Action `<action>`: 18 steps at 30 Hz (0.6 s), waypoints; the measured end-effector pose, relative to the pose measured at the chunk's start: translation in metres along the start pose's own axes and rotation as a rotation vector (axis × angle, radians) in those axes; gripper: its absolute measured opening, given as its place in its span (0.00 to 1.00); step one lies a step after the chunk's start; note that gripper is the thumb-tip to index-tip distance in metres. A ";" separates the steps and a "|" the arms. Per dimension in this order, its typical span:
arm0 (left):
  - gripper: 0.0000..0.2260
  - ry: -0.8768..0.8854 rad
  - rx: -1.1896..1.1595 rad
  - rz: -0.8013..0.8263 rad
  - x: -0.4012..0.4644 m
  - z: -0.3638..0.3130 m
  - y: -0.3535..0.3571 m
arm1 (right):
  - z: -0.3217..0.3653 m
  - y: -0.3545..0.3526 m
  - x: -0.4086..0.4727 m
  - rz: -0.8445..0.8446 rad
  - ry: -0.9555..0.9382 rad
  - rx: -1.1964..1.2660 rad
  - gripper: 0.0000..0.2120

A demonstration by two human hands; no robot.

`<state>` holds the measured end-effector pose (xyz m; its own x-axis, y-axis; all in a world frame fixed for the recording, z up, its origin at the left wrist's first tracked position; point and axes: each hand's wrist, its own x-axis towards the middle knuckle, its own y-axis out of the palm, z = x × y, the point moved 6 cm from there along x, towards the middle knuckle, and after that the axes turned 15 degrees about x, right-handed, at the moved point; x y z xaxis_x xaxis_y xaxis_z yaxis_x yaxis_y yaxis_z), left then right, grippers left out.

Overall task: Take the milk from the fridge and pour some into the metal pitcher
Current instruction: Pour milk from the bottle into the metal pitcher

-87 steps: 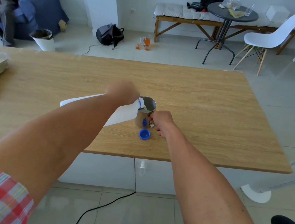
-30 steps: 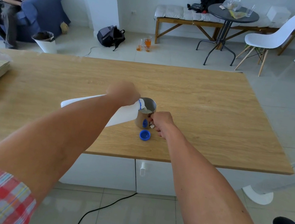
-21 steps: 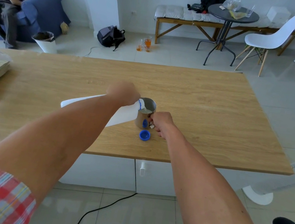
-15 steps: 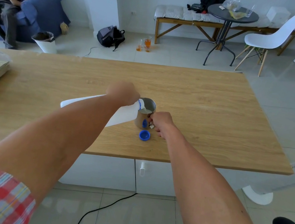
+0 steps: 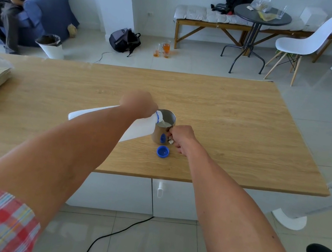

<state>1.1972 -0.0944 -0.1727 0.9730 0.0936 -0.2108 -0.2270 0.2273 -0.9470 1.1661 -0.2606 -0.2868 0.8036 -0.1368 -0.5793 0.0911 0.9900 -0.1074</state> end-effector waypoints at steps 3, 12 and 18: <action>0.12 -0.006 -0.002 0.006 0.000 0.000 0.000 | 0.000 0.001 0.000 0.003 -0.003 0.001 0.09; 0.12 -0.002 0.000 0.005 -0.001 0.000 -0.001 | 0.000 0.000 0.001 0.002 -0.001 0.001 0.09; 0.12 -0.005 0.007 0.008 -0.001 0.000 -0.002 | 0.000 0.000 0.000 0.002 -0.001 0.012 0.09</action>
<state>1.1964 -0.0950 -0.1708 0.9711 0.1000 -0.2168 -0.2347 0.2329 -0.9438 1.1663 -0.2606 -0.2866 0.8044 -0.1346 -0.5787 0.0961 0.9907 -0.0968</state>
